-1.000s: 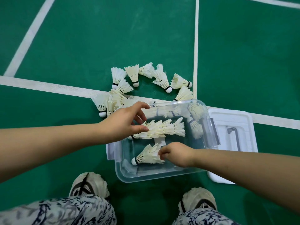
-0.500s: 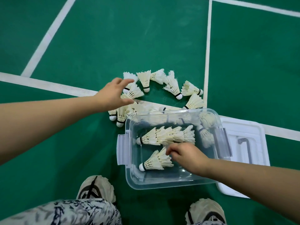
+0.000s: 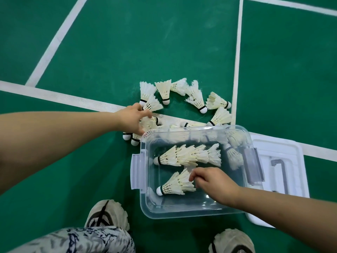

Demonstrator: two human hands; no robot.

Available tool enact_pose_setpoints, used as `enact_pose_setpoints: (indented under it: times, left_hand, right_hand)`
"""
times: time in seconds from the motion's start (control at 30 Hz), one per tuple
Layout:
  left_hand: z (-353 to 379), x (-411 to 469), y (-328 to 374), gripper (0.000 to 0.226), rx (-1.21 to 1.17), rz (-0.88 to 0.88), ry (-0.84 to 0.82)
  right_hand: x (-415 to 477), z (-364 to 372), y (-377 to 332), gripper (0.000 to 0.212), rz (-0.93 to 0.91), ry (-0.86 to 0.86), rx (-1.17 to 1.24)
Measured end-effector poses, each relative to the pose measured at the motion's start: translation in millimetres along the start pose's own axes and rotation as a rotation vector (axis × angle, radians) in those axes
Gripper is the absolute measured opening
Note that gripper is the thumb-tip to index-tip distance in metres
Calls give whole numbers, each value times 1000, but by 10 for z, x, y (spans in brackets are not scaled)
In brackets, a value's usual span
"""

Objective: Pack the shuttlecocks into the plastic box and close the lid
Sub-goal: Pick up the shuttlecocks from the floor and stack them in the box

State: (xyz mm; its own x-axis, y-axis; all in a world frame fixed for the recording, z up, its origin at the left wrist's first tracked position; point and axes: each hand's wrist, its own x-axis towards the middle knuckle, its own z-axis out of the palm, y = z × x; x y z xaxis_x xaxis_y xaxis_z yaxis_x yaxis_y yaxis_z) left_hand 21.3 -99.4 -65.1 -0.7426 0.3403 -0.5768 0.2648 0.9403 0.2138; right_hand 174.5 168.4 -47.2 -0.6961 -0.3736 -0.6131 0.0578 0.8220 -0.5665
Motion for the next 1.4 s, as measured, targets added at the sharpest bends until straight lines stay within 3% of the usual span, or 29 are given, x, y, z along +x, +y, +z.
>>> enact_pose_setpoints:
  times: [0.13,0.73,1.0,1.27,1.4]
  left_hand:
    - [32,-9,4,46,-53,10,43]
    - [63,-91,-3,28,-225,-53,127]
    - [-46,-179,-21,15,-270,-63,275]
    - [-17,-231,-52,24,-317,-91,291]
    - [86,-220,-35,68,-161,-80,118]
  right_hand:
    - [4,-20,-4,27,4,4,8]
    - [-46,-53,-32,28,21,18,13]
    - [-83,-45,-57,27,20,21,8]
    - [-107,-50,-67,27,20,26,1]
    - [-104,-40,-50,27,26,25,14]
